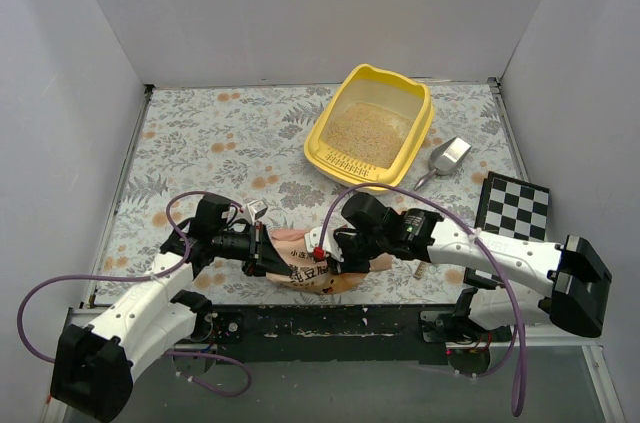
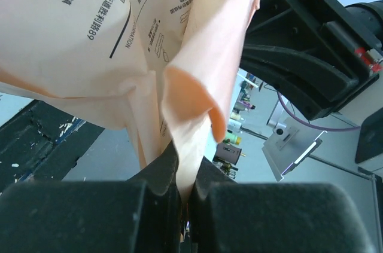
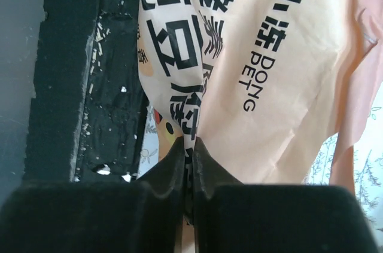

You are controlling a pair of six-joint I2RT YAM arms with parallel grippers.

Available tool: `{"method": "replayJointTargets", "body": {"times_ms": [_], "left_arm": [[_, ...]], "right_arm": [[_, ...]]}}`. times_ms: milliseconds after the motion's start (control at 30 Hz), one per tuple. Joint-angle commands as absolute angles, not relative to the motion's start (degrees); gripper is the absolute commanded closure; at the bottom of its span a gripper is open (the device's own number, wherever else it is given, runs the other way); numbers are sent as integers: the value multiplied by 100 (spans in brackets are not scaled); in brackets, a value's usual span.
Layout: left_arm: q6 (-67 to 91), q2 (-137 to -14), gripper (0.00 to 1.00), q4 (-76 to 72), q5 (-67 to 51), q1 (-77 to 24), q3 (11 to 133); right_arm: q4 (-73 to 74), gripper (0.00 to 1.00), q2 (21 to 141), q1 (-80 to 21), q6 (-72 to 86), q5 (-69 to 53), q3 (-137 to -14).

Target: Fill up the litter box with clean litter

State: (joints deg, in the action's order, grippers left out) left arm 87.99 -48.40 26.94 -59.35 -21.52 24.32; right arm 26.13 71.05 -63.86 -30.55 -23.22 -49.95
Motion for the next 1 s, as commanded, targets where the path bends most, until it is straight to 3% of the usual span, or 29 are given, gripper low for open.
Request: {"method": "replayJointTargets", "body": {"times_ms": [0, 133, 200, 233, 300, 400, 667, 967], "left_arm": [[8798, -4860, 100, 2479, -6126, -2145, 2469], [8010, -5009, 99, 3055, -5444, -2083, 3389], [7237, -5141, 77, 3942, -3980, -2083, 4328], [6946, -5176, 71, 4303, -3546, -2083, 4829], [6348, -5194, 65, 4552, -2982, -2118, 5743], [5942, -5238, 57, 4247, -3216, -2302, 6292], [5293, -5070, 45, 2339, -4402, -2654, 5600], [4097, -5388, 28, 1521, -3920, -3673, 4677]], "right_arm": [[2759, 99, 7268, -6416, -3050, -2356, -4939], [3066, 99, 7225, -6329, -3103, -2215, -5088], [3233, 99, 7163, -6110, -3024, -2232, -5255], [3304, 99, 7146, -6004, -3006, -2302, -5343], [3401, 99, 7128, -5802, -2953, -2416, -5510], [3577, 99, 7198, -5529, -2936, -2671, -5738], [3937, 99, 7269, -4940, -2962, -3426, -6056], [3692, 99, 6760, -4694, -2541, -3639, -5503]]}}
